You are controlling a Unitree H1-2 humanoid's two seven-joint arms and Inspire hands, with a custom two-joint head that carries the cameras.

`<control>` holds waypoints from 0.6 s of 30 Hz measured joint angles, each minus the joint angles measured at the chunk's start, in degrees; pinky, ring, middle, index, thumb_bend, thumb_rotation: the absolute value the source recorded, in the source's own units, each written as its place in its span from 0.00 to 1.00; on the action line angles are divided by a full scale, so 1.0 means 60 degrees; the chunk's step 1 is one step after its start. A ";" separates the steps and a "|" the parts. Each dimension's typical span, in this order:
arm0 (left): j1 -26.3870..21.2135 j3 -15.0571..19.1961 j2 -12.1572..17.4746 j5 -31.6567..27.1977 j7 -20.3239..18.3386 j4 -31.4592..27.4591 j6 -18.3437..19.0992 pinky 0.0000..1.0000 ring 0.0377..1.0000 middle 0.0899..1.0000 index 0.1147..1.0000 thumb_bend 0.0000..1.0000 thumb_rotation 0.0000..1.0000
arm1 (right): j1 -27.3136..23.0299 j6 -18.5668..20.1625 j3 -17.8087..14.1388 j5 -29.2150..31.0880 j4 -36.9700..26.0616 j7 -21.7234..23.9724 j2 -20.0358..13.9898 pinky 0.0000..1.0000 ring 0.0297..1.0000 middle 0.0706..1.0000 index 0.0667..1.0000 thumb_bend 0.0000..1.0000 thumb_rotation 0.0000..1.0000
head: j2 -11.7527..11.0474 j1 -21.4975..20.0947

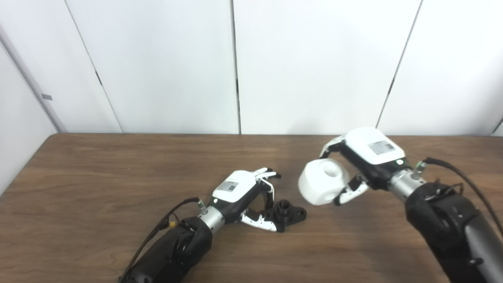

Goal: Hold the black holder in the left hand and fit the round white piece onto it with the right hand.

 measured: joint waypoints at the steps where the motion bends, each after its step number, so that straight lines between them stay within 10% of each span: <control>1: 0.0000 0.0000 -0.0001 0.0000 0.0000 -0.0001 0.0008 0.88 0.94 0.88 0.42 0.52 0.07 | -0.0016 -0.0108 0.0040 0.0000 0.0073 -0.0003 0.0041 0.70 0.77 0.69 0.44 0.52 0.14 | 0.0029 0.0000; 18: 0.0008 -0.0063 -0.0003 0.0015 -0.0034 -0.0124 0.0186 0.87 0.94 0.88 0.42 0.52 0.07 | -0.0407 -0.0155 0.0432 -0.0220 0.0410 0.0060 0.0761 0.71 0.77 0.69 0.44 0.52 0.14 | 0.0249 0.0015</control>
